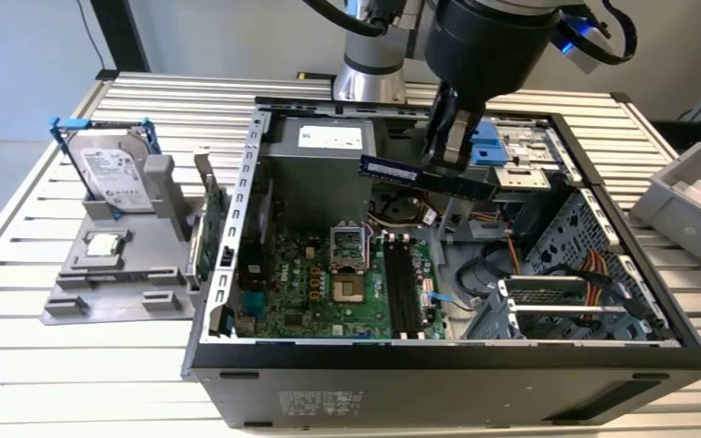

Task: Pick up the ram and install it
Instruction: 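Pick up the ram and move it above insertion slot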

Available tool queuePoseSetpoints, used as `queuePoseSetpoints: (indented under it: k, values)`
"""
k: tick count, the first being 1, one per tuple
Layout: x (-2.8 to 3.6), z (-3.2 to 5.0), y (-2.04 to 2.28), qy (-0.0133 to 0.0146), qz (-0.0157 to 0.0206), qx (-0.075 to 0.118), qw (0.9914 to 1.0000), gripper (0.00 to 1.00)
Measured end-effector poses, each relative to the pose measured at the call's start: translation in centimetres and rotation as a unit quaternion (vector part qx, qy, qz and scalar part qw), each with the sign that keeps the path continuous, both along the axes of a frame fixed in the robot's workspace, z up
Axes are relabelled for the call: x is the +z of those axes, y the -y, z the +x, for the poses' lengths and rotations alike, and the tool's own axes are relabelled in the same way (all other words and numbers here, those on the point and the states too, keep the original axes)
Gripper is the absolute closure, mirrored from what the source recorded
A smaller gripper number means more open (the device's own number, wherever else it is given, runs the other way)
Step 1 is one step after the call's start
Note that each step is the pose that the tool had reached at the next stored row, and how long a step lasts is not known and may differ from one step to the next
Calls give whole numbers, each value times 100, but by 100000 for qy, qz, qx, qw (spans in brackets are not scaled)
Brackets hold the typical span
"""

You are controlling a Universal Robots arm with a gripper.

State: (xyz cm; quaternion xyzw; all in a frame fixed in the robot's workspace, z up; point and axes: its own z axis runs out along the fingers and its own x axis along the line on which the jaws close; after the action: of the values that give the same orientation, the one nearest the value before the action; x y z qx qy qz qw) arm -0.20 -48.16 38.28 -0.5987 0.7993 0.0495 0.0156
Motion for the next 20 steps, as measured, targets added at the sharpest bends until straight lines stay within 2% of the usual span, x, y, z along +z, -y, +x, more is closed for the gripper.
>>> queuePoseSetpoints:
  k: [20]
  values:
    - [0, 0, 0, 2, 4, -63, 100000, 100]
